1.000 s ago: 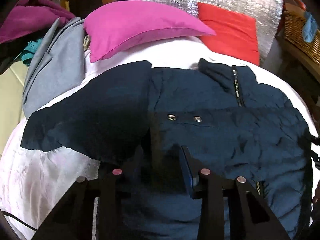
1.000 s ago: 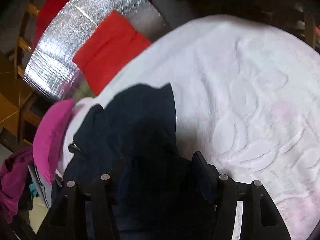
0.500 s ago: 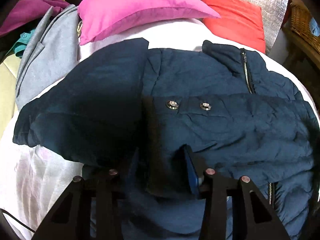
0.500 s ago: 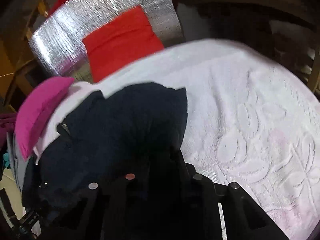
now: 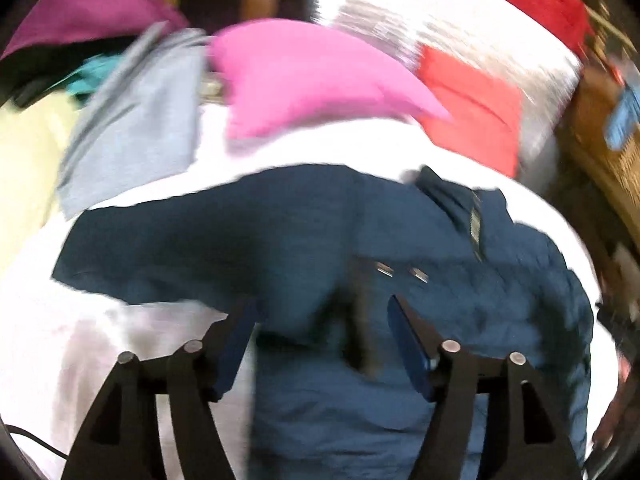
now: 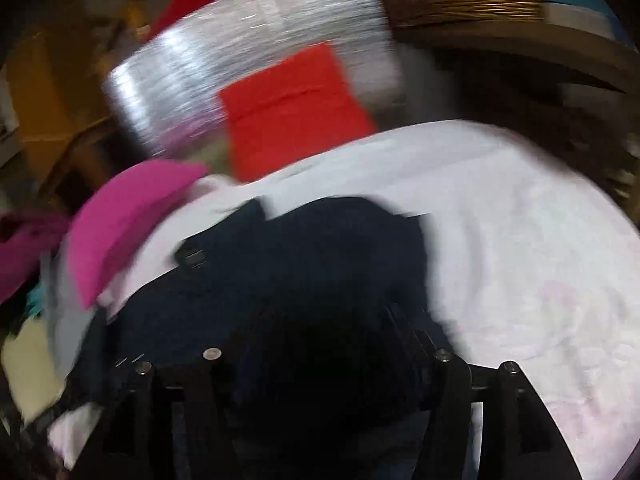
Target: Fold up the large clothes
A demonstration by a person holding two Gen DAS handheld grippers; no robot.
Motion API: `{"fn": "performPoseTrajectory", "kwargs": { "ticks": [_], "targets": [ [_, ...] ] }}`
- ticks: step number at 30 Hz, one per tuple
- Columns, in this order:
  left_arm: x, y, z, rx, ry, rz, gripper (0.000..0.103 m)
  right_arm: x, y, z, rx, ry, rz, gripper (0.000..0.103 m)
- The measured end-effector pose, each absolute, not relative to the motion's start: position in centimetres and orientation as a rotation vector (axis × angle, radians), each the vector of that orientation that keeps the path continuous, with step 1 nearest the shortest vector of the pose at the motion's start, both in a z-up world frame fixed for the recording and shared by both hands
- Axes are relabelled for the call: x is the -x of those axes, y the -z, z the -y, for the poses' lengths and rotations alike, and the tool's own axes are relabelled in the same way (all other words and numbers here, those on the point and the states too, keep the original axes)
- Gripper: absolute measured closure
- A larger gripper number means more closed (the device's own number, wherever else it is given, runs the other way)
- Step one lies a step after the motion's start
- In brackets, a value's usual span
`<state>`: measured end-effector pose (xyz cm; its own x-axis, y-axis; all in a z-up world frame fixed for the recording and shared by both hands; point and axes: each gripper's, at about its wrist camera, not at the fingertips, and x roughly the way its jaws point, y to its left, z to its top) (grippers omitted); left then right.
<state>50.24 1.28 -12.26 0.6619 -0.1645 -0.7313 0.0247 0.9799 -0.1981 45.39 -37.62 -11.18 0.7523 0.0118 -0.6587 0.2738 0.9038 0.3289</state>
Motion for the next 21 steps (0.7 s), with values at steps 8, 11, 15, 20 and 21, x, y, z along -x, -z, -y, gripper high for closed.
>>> {"fn": "performPoseTrajectory", "kwargs": {
  "ticks": [8, 11, 15, 20, 21],
  "targets": [
    [-51.3, 15.8, -13.2, 0.47, -0.133, -0.905, 0.029, -49.6, 17.9, 30.3, -0.411, -0.037, -0.951, 0.072],
    [-51.7, 17.4, -16.8, 0.611, -0.175, -0.905, 0.029, -49.3, 16.3, 30.5, -0.458, -0.076, -0.91, 0.073],
    [-52.4, 18.9, -19.0, 0.758, -0.21, -0.903, 0.029, -48.3, 14.5, 29.8, -0.442, -0.107, -0.842, 0.073],
    [-53.1, 21.1, -20.2, 0.913, -0.192, -0.905, 0.031, -48.7, 14.4, 29.2, -0.426, -0.133, -0.832, 0.073],
    [-53.2, 21.4, -20.3, 0.93, -0.196, -0.899, 0.033, -48.8, 14.4, 29.1, -0.413, -0.132, -0.834, 0.073]
  ]
}}
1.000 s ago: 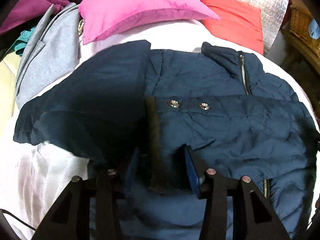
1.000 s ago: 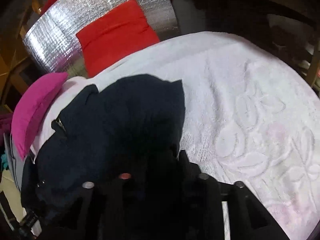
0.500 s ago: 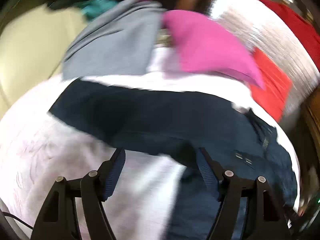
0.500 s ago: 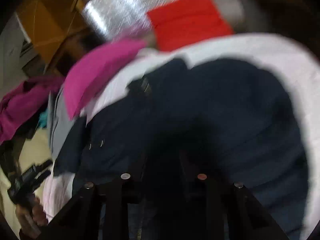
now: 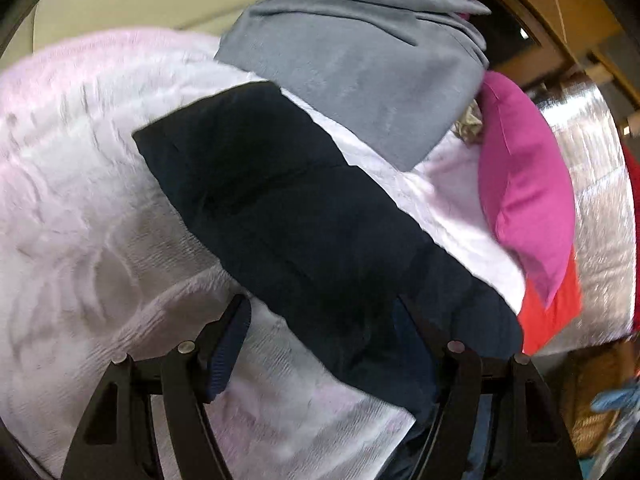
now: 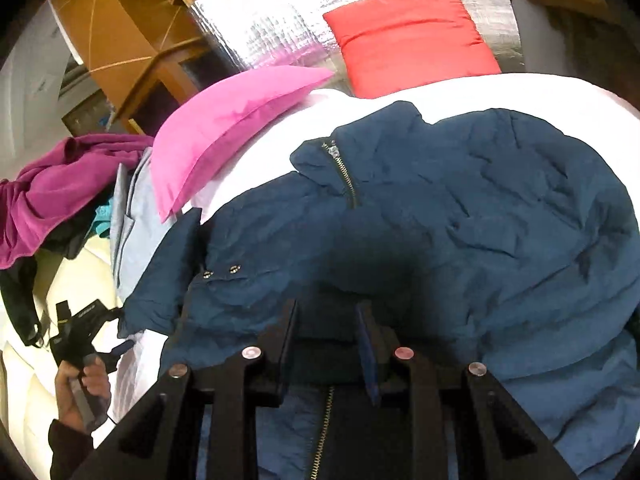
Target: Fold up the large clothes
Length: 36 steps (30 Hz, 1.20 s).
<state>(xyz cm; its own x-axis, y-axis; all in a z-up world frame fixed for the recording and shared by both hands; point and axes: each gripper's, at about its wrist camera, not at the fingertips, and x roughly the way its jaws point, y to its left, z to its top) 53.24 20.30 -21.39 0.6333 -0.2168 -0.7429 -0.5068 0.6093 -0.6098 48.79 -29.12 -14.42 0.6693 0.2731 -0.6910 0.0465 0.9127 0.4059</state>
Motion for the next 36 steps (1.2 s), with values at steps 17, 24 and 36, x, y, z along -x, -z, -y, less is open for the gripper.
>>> {"fn": "performPoseTrajectory", "kwargs": {
  "ticks": [17, 24, 36],
  "targets": [
    [-53.9, 11.2, -9.2, 0.503, 0.032, -0.654, 0.094, -48.1, 14.2, 36.5, -0.499, 0.004, -0.815, 0.073],
    [-49.0, 7.1, 4.8, 0.18, 0.384, -0.569, 0.095, -46.4, 13.0, 38.9, -0.557, 0.046, -0.765, 0.073],
    [-45.6, 14.0, 17.9, -0.165, 0.626, -0.885, 0.073, -43.5, 12.3, 42.7, -0.672, 0.103, -0.751, 0.062]
  ]
}}
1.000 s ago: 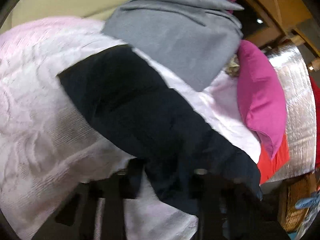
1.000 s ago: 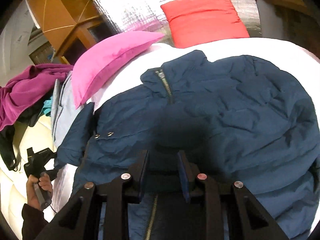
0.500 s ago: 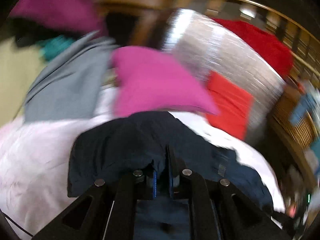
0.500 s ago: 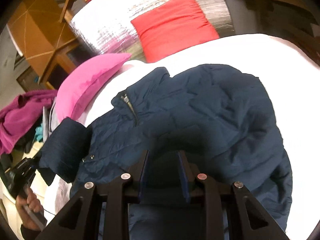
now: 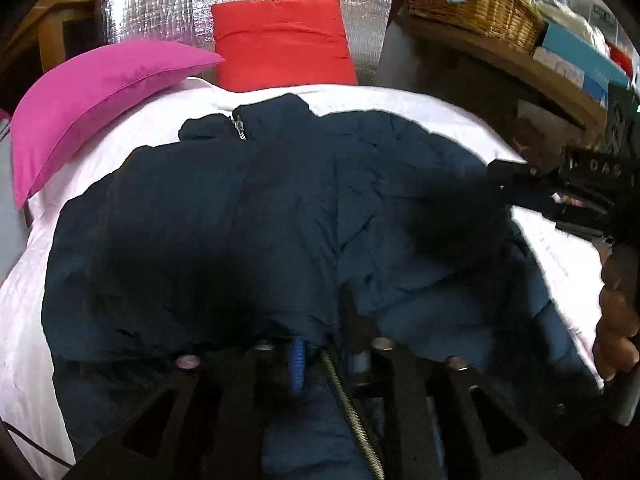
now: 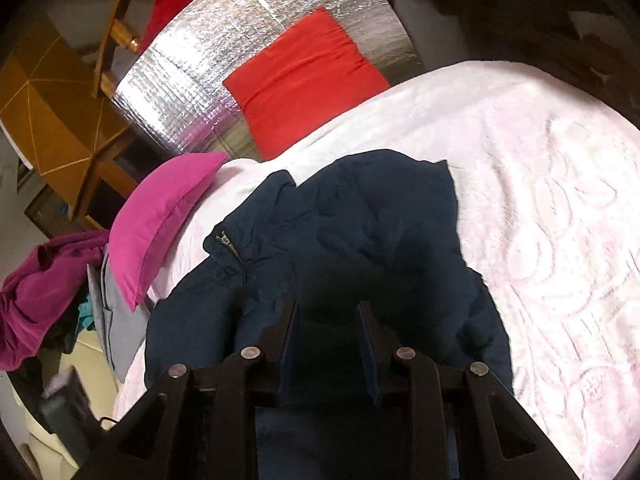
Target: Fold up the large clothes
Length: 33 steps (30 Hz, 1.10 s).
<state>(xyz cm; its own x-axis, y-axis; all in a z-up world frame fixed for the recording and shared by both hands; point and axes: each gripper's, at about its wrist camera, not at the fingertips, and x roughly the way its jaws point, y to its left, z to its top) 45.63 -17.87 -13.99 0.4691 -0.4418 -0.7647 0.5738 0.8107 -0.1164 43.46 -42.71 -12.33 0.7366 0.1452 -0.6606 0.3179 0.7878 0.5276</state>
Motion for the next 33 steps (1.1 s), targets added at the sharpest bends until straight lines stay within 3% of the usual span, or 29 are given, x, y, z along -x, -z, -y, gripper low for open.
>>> {"fn": "performPoseTrajectory", "kwargs": {
  "ticks": [1, 2, 4, 13, 18, 22, 30, 32, 33],
  "targets": [
    [-45.3, 13.1, 17.1, -0.117, 0.644, -0.881, 0.057, -43.1, 12.2, 42.8, -0.681, 0.107, -0.743, 0.049],
    [-44.6, 12.2, 16.0, -0.071, 0.651, -0.864, 0.041, -42.8, 12.0, 42.9, -0.686, 0.107, -0.728, 0.045],
    [-43.6, 10.7, 14.3, -0.017, 0.632, -0.81, 0.029, -42.4, 11.6, 42.7, -0.677, 0.097, -0.718, 0.044],
    [-44.5, 10.4, 2.4, 0.316, 0.313, -0.839, 0.028, -41.6, 10.5, 36.5, -0.546, -0.046, -0.74, 0.043],
    [-46.9, 13.3, -1.6, 0.402, 0.102, -0.921, 0.029, -42.2, 10.2, 30.0, -0.345, -0.132, -0.746, 0.019],
    [-48.6, 14.5, -1.7, 0.416, 0.075, -0.95, 0.029, -43.4, 11.2, 24.5, -0.045, -0.086, -0.742, 0.015],
    [-50.6, 15.4, -1.3, 0.418, 0.072, -0.993, 0.043, -46.4, 14.0, 18.0, 0.428, 0.109, -0.637, 0.017],
    [-51.0, 15.4, -1.3, 0.41, 0.062, -0.988, 0.043, -47.1, 13.4, 19.1, 0.358, 0.14, -0.624, 0.036],
    [-51.0, 15.3, -1.4, 0.398, 0.055, -0.981, 0.043, -47.5, 12.9, 20.5, 0.275, 0.151, -0.64, 0.057]
  ]
}}
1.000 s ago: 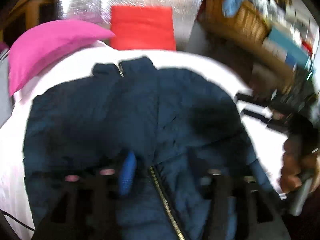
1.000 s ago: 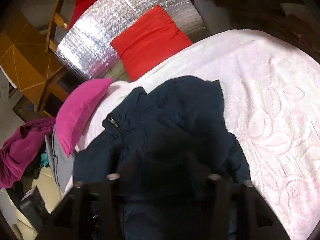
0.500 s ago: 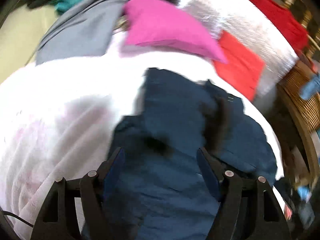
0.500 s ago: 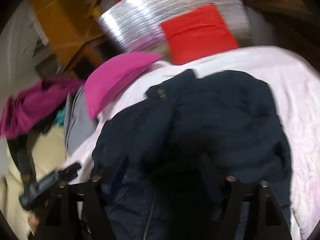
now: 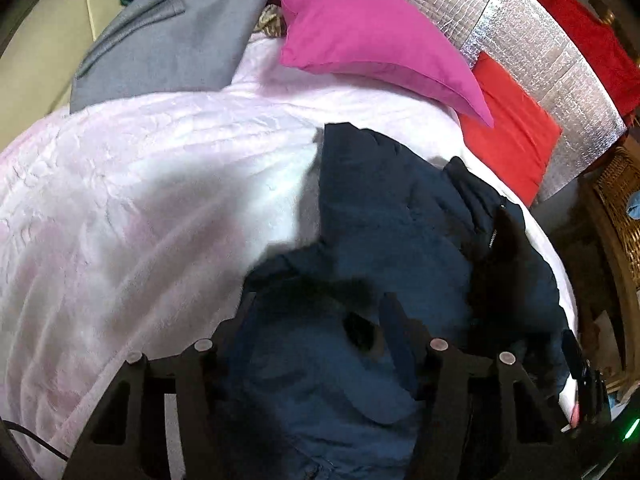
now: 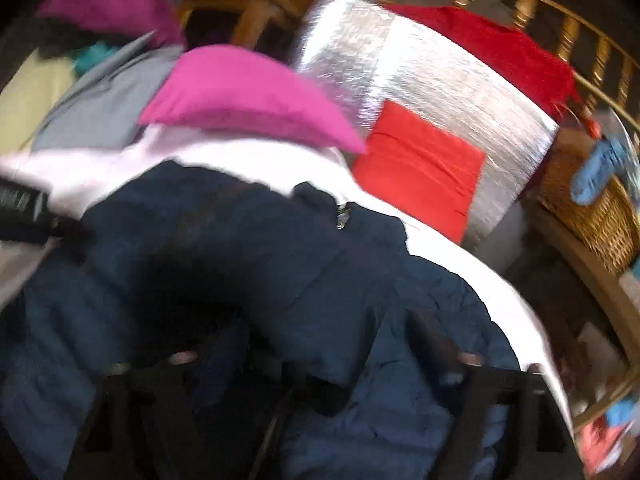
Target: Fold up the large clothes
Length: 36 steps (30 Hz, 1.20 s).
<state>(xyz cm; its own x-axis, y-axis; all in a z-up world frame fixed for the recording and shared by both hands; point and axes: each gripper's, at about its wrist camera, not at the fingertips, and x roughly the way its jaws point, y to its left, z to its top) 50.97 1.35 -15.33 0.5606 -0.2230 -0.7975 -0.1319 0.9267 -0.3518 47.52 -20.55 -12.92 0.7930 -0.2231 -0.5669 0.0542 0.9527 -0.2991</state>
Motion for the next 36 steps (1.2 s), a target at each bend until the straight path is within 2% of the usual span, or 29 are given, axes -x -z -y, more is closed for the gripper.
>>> {"fn": "performPoseTrajectory", "kwargs": {
  "ticks": [1, 5, 10, 11, 12, 13, 16, 20, 21, 22, 24, 25, 27, 31, 36],
  "targets": [
    [-50.9, 15.3, -1.5, 0.388, 0.051, -0.978, 0.043, -47.7, 12.2, 22.7, 0.159, 0.165, -0.645, 0.061],
    [-51.3, 15.5, -1.6, 0.39, 0.05, -0.994, 0.043, -46.3, 11.5, 33.4, -0.38, 0.216, -0.631, 0.061],
    [-51.8, 15.9, -1.7, 0.379, 0.045, -1.008, 0.043, -45.1, 15.8, 42.3, -0.936, 0.078, -0.719, 0.055],
    [-51.9, 15.9, -1.7, 0.378, 0.044, -1.008, 0.043, -44.8, 16.6, 43.4, -1.025, 0.047, -0.717, 0.048],
    [-52.0, 16.0, -1.8, 0.383, 0.045, -1.009, 0.043, -44.4, 17.1, 44.2, -1.087, 0.022, -0.695, 0.035],
    [-52.1, 16.1, -1.9, 0.392, 0.048, -1.01, 0.043, -43.7, 17.3, 44.6, -1.119, 0.014, -0.678, 0.028],
    [-52.4, 16.2, -1.8, 0.398, 0.071, -0.999, 0.043, -43.0, 17.7, 46.0, -1.208, 0.0, -0.625, 0.023],
    [-52.8, 16.4, -0.3, 0.33, 0.115, -0.981, 0.043, -44.1, 19.3, 46.0, -1.223, 0.005, -0.635, 0.023],
    [-53.0, 16.6, 0.1, 0.307, 0.116, -0.982, 0.043, -44.5, 19.7, 45.8, -1.201, 0.025, -0.644, 0.031],
    [-53.2, 16.9, 0.3, 0.29, 0.115, -0.984, 0.043, -44.9, 19.7, 45.5, -1.18, 0.054, -0.662, 0.053],
    [-53.7, 17.7, 0.8, 0.26, 0.116, -0.994, 0.046, -45.3, 19.9, 45.5, -1.149, 0.084, -0.688, 0.079],
    [-53.8, 18.0, 0.9, 0.249, 0.114, -1.0, 0.047, -45.2, 19.7, 45.5, -1.148, 0.083, -0.668, 0.087],
    [-54.0, 18.1, 1.1, 0.239, 0.115, -1.009, 0.049, -44.8, 18.4, 45.3, -1.109, 0.094, -0.635, 0.091],
    [-54.2, 17.9, 1.6, 0.182, 0.114, -1.023, 0.049, -44.1, 14.9, 44.0, -0.967, 0.102, -0.588, 0.091],
    [-54.1, 17.8, 1.2, 0.18, 0.127, -1.036, 0.049, -45.0, 18.2, 44.3, -0.996, 0.173, -0.761, 0.091]
  ]
}}
